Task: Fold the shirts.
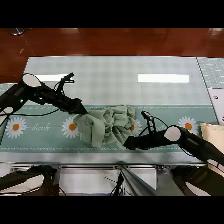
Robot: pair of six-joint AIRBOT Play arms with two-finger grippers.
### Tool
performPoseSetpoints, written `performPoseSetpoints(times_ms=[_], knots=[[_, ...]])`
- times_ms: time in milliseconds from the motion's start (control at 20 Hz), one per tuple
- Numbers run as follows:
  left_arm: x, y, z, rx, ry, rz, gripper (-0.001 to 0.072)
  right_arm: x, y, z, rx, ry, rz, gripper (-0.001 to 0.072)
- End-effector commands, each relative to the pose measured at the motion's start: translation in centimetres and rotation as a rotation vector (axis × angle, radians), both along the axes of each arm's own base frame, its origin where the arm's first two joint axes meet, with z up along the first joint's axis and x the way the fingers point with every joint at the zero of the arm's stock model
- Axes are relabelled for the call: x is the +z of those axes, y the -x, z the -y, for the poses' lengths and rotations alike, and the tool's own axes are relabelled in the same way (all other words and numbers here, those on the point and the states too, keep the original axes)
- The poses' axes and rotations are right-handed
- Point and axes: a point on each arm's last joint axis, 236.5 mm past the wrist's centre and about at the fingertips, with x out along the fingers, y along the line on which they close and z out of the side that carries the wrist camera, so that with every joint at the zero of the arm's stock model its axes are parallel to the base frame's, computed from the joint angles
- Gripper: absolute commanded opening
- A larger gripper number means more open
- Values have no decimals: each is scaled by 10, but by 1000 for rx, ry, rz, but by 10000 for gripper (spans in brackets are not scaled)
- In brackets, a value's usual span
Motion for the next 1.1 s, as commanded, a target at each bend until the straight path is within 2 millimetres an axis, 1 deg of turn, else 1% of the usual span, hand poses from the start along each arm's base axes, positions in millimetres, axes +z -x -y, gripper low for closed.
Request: performPoseSetpoints(times_ms=[0, 50, 100, 150, 200, 250, 300, 350, 400, 450, 550, 600, 650, 700, 750, 800, 850, 900, 950, 1000, 1050], knots=[[-2, -2, 3, 24, -9, -10, 25, -8, -17, -12, -74, -38, 8, 595], [-2, -1, 4, 22, -8, -10, 25, -9, -15, -14, -62, -36, -4, 505], [-2, -1, 4, 21, -8, -10, 25, -10, -12, -16, -33, -36, -17, 380], [-2, -1, 4, 21, -8, -10, 25, -9, -12, -19, 3, -40, -17, 242], [-2, -1, 4, 21, -8, -10, 25, -5, -13, -24, 52, -50, 1, 59], [-1, -1, 4, 25, -8, -12, 25, 2, -17, -28, 97, -62, 32, 20], [1, -2, 4, 37, -8, -15, 25, 13, -26, -31, 128, -65, 62, 20], [7, -6, 3, 53, -3, -2, 25, 27, -39, -32, 159, -68, 95, 20], [23, -17, 6, 88, 26, 31, 25, 49, -61, -31, 190, -66, 145, 20], [48, -31, 10, 120, 81, 85, 25, 76, -87, -25, 207, -51, 200, 19], [123, -65, 16, 179, 192, 269, 25, 152, -151, 1, 187, 16, 361, 19], [164, -80, 13, 205, 218, 388, 25, 202, -182, 17, 154, 52, 473, 19], [212, -92, 6, 236, 235, 526, 25, 253, -206, 34, 114, 81, 586, 19], [261, -99, -2, 275, 254, 656, 25, 310, -223, 51, 69, 104, 714, 20], [306, -100, -11, 311, 271, 772, 24, 365, -229, 66, 33, 121, 832, 19], [354, -96, -22, 352, 291, 890, 25, 411, -227, 78, 9, 136, 933, 20], [394, -88, -33, 386, 302, 999, 25, 454, -217, 90, -10, 159, 1028, 19], [431, -76, -46, 428, 298, 1105, 25, 488, -203, 100, -23, 182, 1105, 19], [460, -62, -59, 466, 276, 1197, 24, 520, -185, 110, -46, 197, 1185, 20], [485, -45, -73, 502, 233, 1286, 24, 542, -165, 116, -63, 196, 1253, 20], [501, -28, -88, 538, 173, 1358, 24, 559, -143, 126, -81, 211, 1310, 20]])
